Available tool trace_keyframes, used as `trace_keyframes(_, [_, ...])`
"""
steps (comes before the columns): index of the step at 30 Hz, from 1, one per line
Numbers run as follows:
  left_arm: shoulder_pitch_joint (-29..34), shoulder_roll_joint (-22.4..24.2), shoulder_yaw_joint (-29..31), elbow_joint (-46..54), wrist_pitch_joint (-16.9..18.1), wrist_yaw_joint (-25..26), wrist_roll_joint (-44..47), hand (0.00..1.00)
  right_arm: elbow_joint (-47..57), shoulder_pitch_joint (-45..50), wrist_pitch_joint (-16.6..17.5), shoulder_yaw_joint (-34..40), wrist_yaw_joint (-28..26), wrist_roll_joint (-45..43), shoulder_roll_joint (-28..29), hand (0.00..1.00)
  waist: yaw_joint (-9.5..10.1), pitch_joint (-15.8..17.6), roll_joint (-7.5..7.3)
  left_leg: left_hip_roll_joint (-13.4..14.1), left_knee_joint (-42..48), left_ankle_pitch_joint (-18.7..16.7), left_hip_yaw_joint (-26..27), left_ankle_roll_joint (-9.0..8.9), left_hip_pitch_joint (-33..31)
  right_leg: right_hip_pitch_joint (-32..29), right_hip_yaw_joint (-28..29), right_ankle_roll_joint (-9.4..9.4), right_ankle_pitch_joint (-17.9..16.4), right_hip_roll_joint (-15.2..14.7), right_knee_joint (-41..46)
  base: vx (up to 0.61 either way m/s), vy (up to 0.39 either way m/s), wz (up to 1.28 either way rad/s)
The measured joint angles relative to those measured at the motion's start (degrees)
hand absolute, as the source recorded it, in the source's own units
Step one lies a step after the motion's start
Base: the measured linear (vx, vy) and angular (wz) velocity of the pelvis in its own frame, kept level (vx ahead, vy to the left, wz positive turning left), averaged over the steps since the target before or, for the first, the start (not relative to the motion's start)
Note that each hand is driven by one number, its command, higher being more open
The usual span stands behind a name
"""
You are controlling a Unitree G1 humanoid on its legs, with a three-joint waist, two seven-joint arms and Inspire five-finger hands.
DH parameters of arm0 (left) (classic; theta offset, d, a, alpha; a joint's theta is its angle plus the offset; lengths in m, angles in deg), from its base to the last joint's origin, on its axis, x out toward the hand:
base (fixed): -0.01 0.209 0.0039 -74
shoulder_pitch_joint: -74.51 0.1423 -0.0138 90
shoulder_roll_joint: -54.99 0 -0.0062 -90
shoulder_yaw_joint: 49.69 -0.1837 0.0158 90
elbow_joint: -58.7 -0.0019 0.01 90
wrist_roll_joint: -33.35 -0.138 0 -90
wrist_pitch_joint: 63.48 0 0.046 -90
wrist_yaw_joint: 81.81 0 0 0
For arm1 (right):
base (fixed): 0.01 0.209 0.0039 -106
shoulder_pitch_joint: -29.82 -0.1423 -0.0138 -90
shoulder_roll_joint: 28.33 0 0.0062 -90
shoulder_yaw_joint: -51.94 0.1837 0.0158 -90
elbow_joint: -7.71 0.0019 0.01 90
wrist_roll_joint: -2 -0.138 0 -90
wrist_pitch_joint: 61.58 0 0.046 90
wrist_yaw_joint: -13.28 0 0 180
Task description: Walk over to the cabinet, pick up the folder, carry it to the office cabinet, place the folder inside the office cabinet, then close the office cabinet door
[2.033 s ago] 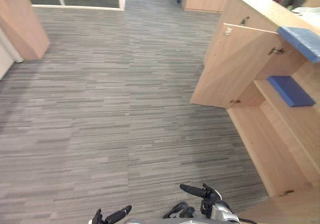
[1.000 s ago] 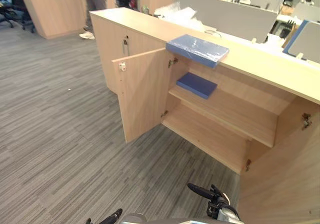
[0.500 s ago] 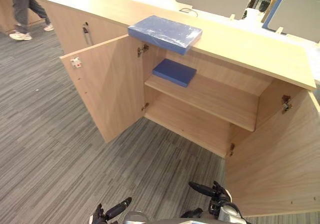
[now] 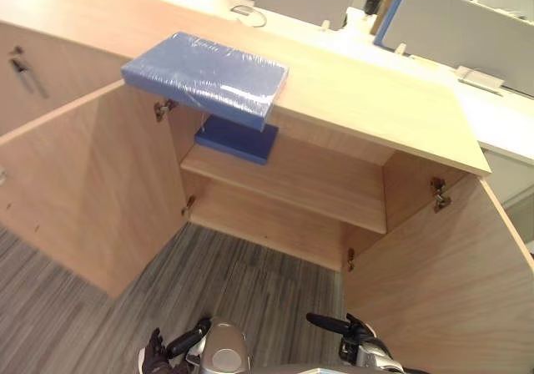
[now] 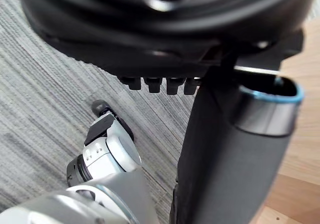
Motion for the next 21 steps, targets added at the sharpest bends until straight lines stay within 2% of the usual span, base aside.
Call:
trace_keyframes(1, [-0.20,-0.78,-0.34,-0.05,0.23,0.18,0.01,1.00,-0.16,-0.21,-0.19,0.30,-0.29,0.06,-0.09,1.00,0.22,0.06,-1.05,-1.61,0.37,-0.20,1.05,0.35,0.68,-0.04,0.02,-0.33,0.92,-1.52,-0.22,0.27,0.218,-0.07])
trace_keyframes(2, [-0.22,-0.88,-0.41,-0.22,0.24,0.17,0.00,1.00,0.32,-0.24,0.00,1.03,-0.15,0.10,-0.04,1.00,0.06,0.03,-1.05,-2.98,1.20,-0.21,1.69,0.34,0.95,0.15,0.05,-0.85,2.21,-2.69,-0.29,0.26,0.245,-0.12])
trace_keyframes(4, [-0.20,-0.95,-0.43,-1.17,0.29,0.11,-0.04,1.00,0.71,-0.59,0.37,2.29,-0.46,0.14,0.01,1.00,0.09,0.26,-0.64,-4.99,0.15,-0.38,2.72,0.83,3.37,0.38,1.38,0.01,3.79,-5.20,0.97,0.14,0.230,-0.28])
trace_keyframes(6, [0.81,-0.89,-0.43,-2.48,0.29,-0.06,-0.13,1.00,0.58,0.01,0.52,3.18,-0.63,0.23,-0.11,1.00,0.09,0.41,0.46,-6.10,-3.28,-0.80,5.02,3.74,7.65,-0.08,2.64,-0.62,4.24,-8.16,5.02,0.08,0.183,-0.42])
trace_keyframes(7, [1.57,-0.55,-0.39,-3.40,0.25,-0.26,-0.20,1.00,0.22,0.99,0.46,4.29,-0.84,0.70,-0.25,1.00,0.01,0.37,0.67,-7.12,-6.08,-0.81,6.20,5.30,10.46,-0.99,2.70,-1.67,4.66,-10.70,8.92,0.03,0.132,-0.48])
trace_keyframes(8, [2.88,0.10,-0.36,-3.86,0.23,-0.48,-0.29,1.00,0.30,2.08,0.35,4.88,-1.51,1.48,-0.65,1.00,0.11,0.25,0.89,-8.36,-8.84,-0.97,7.37,6.05,12.98,-2.64,2.36,-4.87,4.98,-13.71,13.49,0.03,0.124,-0.49])
trace_keyframes(9, [3.47,0.31,-0.38,-4.38,0.20,-0.65,-0.32,1.00,0.42,2.13,0.54,4.72,-1.75,2.56,-1.15,1.00,-0.01,0.29,1.02,-8.79,-10.18,-0.61,7.70,6.64,14.06,-3.25,1.95,-6.61,5.55,-14.86,15.38,0.01,0.117,-0.42])
trace_keyframes(10, [4.38,0.33,-0.42,-5.44,0.01,-1.00,-0.33,1.00,0.34,2.28,0.45,4.93,-2.03,2.59,-1.73,1.00,-0.40,0.27,1.57,-9.13,-12.26,-0.18,7.99,7.20,15.84,-4.08,0.50,-9.12,6.69,-16.54,18.32,0.03,0.085,-0.27])
trace_keyframes(11, [5.69,0.35,-0.38,-6.10,-0.26,-1.19,-0.34,1.00,0.44,2.23,0.38,4.91,-2.16,2.71,-1.89,1.00,-0.84,0.10,1.28,-9.19,-14.31,0.84,8.16,8.13,17.93,-5.05,-1.50,-11.36,7.60,-19.07,23.40,0.04,0.061,-0.17])
trace_keyframes(12, [6.36,-0.45,-0.16,-7.10,-0.63,-1.29,-0.33,1.00,0.41,2.22,0.47,4.81,-2.60,2.81,-1.82,1.00,-1.00,0.28,0.56,-9.29,-15.06,0.98,8.21,8.30,19.75,-5.21,-2.76,-12.24,8.35,-20.57,26.95,0.04,0.018,-0.07])
trace_keyframes(14, [7.42,-0.74,0.24,-7.29,-1.24,-1.54,-0.33,1.00,0.14,2.31,0.46,4.79,-2.81,2.83,-1.89,1.00,-0.93,0.27,0.23,-9.09,-16.09,1.33,8.30,7.93,21.19,-4.80,-2.88,-10.39,9.66,-20.61,27.24,0.05,0.010,-0.05])
trace_keyframes(17, [7.57,0.31,0.16,-7.29,-1.40,-2.13,-0.22,1.00,0.36,1.88,0.37,4.83,-2.96,2.89,-2.29,1.00,-0.99,0.60,0.65,-8.03,-18.38,3.00,8.11,8.21,22.15,-6.03,-3.32,-7.82,11.04,-20.56,28.39,0.04,-0.030,-0.04])
trace_keyframes(18, [7.05,0.51,0.07,-7.51,-1.39,-2.26,-0.11,1.00,0.44,1.28,0.08,4.74,-2.94,2.97,-2.18,1.00,-0.97,0.97,1.28,-6.44,-18.95,3.13,8.05,8.19,22.55,-6.58,-3.00,-2.98,5.25,-18.20,27.13,0.02,-0.105,-0.02])
trace_keyframes(19, [6.86,0.25,0.06,-7.84,-1.39,-2.27,-0.10,1.00,0.42,1.06,-0.23,4.65,-3.03,2.98,-1.93,1.00,-0.96,1.06,1.44,-5.77,-19.03,3.11,8.04,8.02,22.57,-6.60,-3.05,-2.05,2.79,-16.00,24.43,0.00,-0.169,-0.01])
trace_keyframes(20, [6.45,-0.27,0.03,-7.83,-1.11,-2.44,0.76,1.00,0.61,0.93,-0.23,4.55,-3.06,2.95,-1.11,1.00,-1.01,1.33,0.54,-6.04,-19.22,2.98,7.92,7.02,22.41,-6.75,-3.81,-3.39,3.73,-12.86,17.89,0.00,-0.177,-0.06])
trace_keyframes(21, [5.48,-0.18,0.14,-8.13,-1.06,-2.67,1.91,1.00,0.89,1.39,-0.21,4.63,-3.01,2.92,-1.05,1.00,-0.84,1.22,0.57,-6.06,-19.50,2.59,8.04,6.43,22.12,-4.74,-4.94,-3.00,2.23,-11.84,14.62,-0.04,-0.201,-0.03])
